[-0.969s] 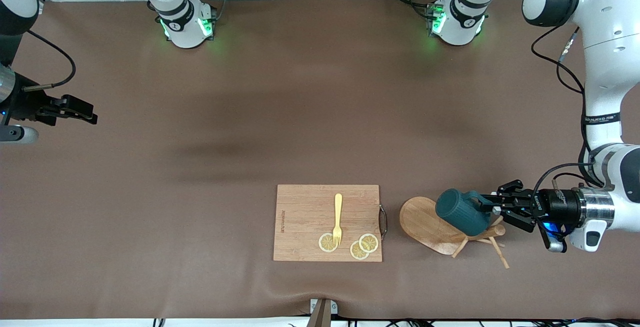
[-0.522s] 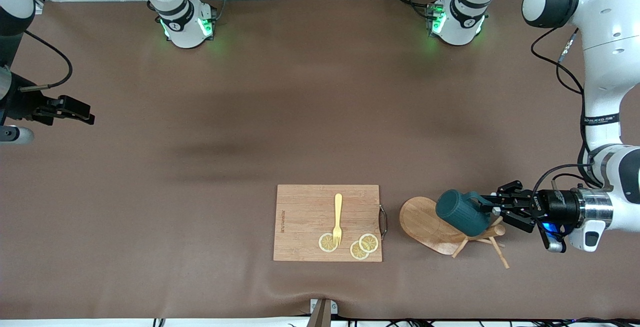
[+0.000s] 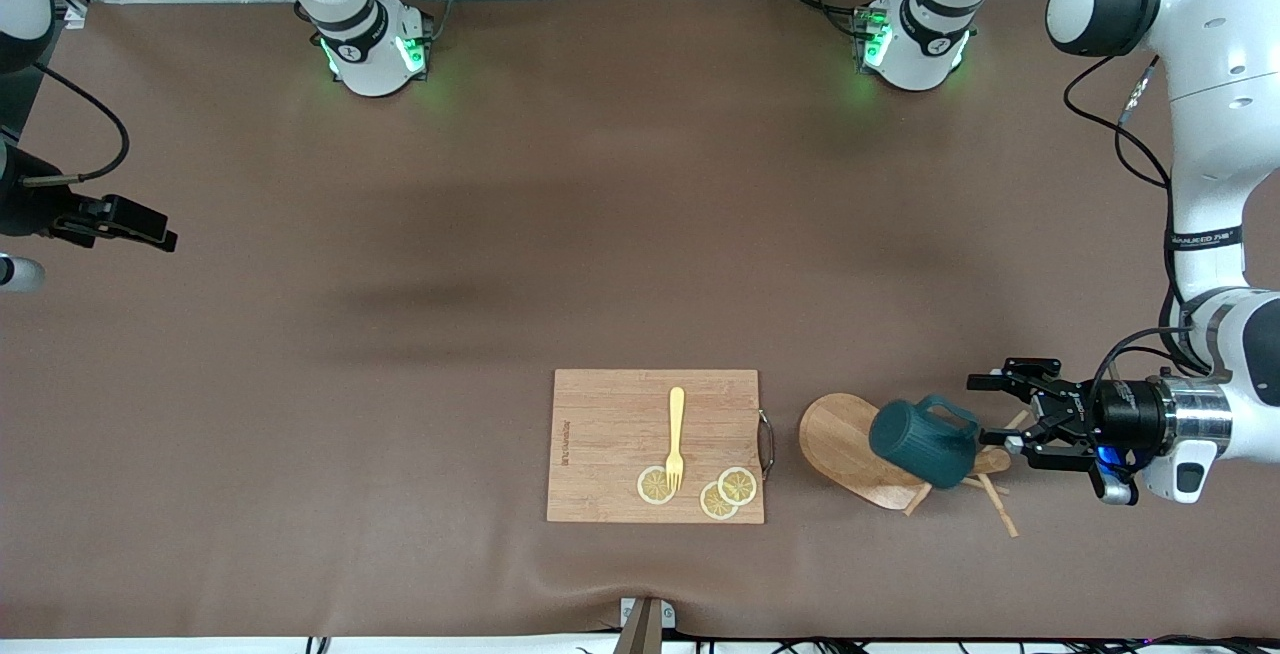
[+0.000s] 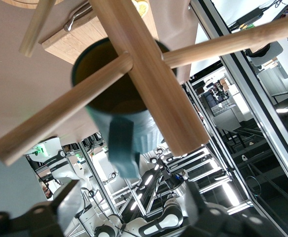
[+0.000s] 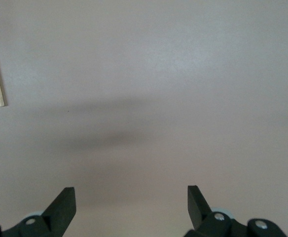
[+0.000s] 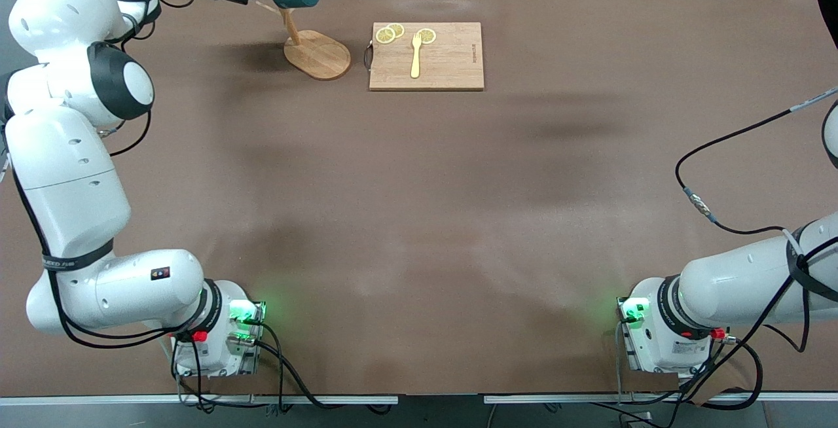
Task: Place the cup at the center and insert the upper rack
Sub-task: 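Open the left gripper and release the mug on the peg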
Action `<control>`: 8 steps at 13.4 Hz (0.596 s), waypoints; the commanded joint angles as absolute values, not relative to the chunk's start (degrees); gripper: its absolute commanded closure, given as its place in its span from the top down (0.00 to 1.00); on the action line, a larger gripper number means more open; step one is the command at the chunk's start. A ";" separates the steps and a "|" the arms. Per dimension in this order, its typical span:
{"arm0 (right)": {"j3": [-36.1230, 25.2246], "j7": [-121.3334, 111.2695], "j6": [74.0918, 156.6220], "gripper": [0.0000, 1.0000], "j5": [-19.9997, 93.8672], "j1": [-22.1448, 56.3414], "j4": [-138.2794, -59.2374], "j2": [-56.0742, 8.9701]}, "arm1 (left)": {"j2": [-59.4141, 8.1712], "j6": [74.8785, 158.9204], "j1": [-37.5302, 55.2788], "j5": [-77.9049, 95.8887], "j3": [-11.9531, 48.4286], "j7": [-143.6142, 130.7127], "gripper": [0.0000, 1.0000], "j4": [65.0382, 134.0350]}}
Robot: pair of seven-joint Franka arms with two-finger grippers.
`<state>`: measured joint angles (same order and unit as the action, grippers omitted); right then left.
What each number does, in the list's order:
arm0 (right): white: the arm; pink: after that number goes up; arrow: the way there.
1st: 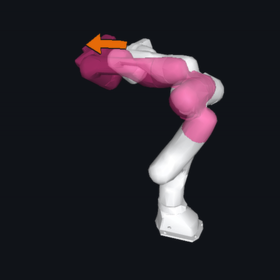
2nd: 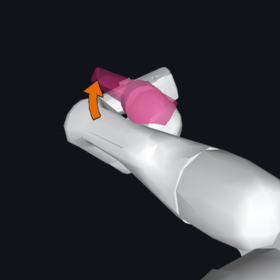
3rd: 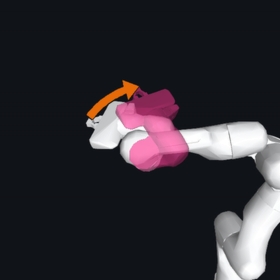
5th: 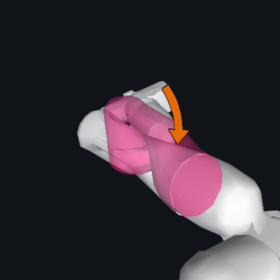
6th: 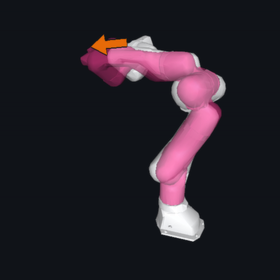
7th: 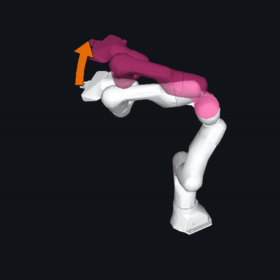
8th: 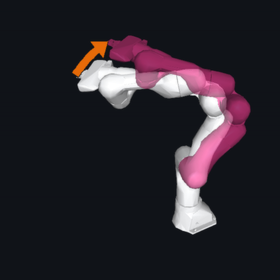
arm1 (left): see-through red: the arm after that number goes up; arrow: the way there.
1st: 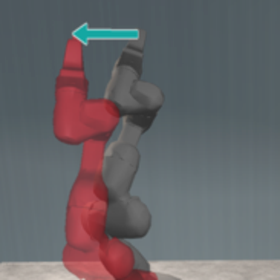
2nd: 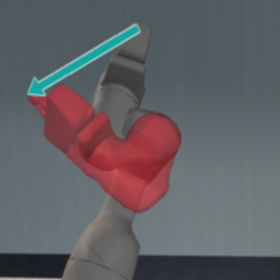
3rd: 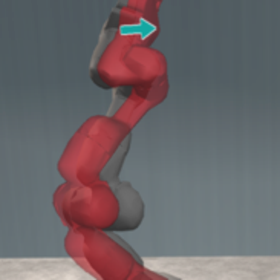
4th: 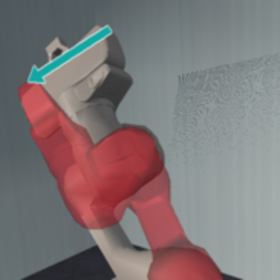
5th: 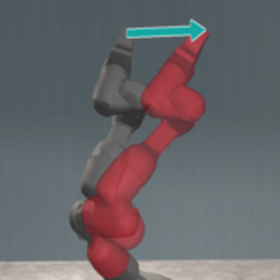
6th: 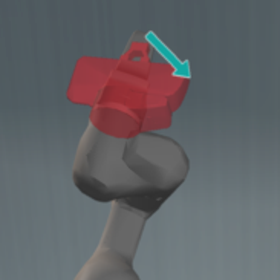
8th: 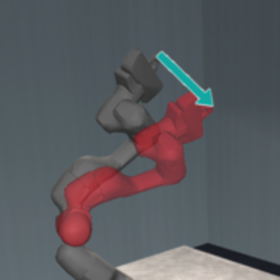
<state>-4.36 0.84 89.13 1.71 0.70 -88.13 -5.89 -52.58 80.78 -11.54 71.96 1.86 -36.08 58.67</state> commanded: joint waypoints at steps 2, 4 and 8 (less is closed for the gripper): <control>-3.87 1.32 89.03 1.00 1.76 -0.88 -88.59 -5.45 | -51.24 79.98 -10.11 68.41 -0.09 -35.25 1.00 58.54; -3.87 1.32 89.12 1.00 1.76 -1.32 -88.51 -5.45 | -48.79 80.77 -8.97 63.04 -0.17 -34.98 1.00 58.45; -3.87 1.76 89.21 1.00 1.93 -0.88 -87.63 -5.54 | -42.38 82.09 -5.46 48.73 -0.18 -34.81 1.00 58.54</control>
